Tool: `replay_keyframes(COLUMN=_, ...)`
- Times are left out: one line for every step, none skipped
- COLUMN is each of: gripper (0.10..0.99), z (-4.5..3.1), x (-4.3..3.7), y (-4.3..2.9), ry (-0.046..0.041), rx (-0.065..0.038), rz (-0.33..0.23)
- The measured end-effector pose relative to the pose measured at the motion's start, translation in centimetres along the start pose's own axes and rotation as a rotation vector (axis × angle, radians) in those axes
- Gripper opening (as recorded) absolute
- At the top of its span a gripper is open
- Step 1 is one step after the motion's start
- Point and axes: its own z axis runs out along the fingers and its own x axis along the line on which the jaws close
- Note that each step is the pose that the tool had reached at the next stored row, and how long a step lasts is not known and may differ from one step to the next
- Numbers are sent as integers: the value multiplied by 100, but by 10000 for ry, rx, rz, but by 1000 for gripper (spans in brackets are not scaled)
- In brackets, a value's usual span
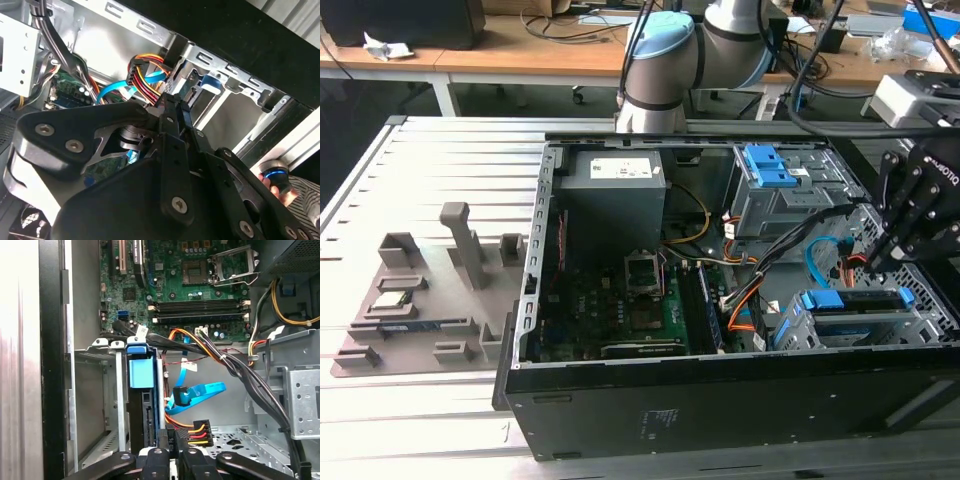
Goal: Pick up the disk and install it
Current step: 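Insert the first disk wire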
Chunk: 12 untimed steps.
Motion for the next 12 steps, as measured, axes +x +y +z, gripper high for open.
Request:
replay_keyframes(gripper=169, z=15, x=10, y=-1, ry=-1, rx=0, rz=1)
replay_keyframes(gripper=169, z=29, x=14, y=-2, ry=1, rx=0, rz=1)
replay_keyframes(gripper=169, z=40, x=16, y=-3, ry=1, rx=0, rz=0)
replay_keyframes(gripper=169, z=53, x=17, y=-4, ry=1, rx=0, rz=1)
replay_keyframes(gripper=169, z=69, x=23, y=-6, ry=2, rx=0, rz=2)
replay_keyframes(gripper=169, z=79, x=27, y=-8, ry=2, rx=0, rz=2)
replay_keyframes(gripper=169, z=91, x=35, y=-11, ry=3, rx=-1, rz=2)
replay_keyframes(gripper=169, z=107, x=52, y=-15, ry=1, rx=-1, rz=1)
replay_keyframes(gripper=169, z=115, x=66, y=-17, ry=1, rx=-2, rz=1)
replay_keyframes(gripper=169, z=122, x=77, y=-20, ry=2, rx=-2, rz=0)
replay_keyframes(gripper=169, z=131, x=90, y=-23, ry=3, rx=-2, rz=2)
replay_keyframes(gripper=169, z=144, x=99, y=-30, ry=7, rx=-2, rz=1)
